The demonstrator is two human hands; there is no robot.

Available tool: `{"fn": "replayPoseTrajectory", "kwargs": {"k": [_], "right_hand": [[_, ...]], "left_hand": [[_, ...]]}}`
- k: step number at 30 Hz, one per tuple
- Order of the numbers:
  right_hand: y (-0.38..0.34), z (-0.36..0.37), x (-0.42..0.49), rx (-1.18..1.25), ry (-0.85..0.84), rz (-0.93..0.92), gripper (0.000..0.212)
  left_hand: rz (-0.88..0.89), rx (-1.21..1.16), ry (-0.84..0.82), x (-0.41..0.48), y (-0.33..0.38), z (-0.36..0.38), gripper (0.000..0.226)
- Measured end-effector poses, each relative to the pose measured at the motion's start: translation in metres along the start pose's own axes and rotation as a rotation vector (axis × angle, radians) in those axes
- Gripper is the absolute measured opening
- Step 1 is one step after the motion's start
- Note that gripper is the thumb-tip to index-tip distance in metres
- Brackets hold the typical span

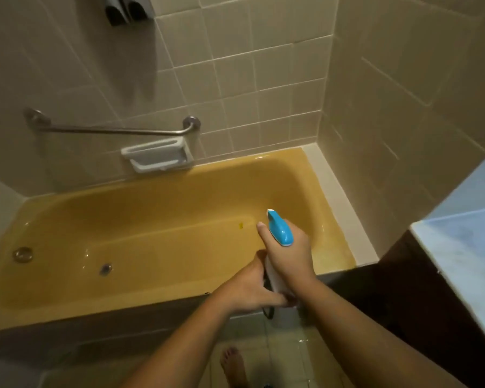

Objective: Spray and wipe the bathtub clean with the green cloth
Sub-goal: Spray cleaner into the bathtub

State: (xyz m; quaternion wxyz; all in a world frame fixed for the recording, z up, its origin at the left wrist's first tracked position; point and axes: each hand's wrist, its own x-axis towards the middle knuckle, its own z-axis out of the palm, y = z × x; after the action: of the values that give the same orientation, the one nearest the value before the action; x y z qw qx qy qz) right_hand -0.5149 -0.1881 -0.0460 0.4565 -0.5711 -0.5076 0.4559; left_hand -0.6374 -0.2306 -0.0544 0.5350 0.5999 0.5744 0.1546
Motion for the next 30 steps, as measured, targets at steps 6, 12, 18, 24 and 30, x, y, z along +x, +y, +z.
{"fn": "replayPoseTrajectory", "kwargs": {"k": [6,12,18,24,30], "right_hand": [[0.052,0.084,0.024,-0.134,-0.087,0.322,0.039],[0.086,0.152,0.032,-0.271,-0.009,0.528,0.039],[0.094,0.193,0.048,-0.315,0.038,0.589,0.039],[0.100,0.207,0.063,-0.319,0.039,0.626,0.035],[0.105,0.195,0.070,-0.267,0.077,0.633,0.040]], "left_hand": [[-0.216,0.026,-0.135,0.032,-0.092,-0.032,0.103],[-0.301,0.065,-0.283,0.043,-0.147,-0.075,0.096],[-0.313,0.088,-0.334,0.057,-0.172,-0.117,0.066],[-0.336,0.070,-0.340,0.067,-0.175,-0.133,0.053],[-0.320,0.015,-0.342,0.081,-0.167,-0.121,0.051]]}}
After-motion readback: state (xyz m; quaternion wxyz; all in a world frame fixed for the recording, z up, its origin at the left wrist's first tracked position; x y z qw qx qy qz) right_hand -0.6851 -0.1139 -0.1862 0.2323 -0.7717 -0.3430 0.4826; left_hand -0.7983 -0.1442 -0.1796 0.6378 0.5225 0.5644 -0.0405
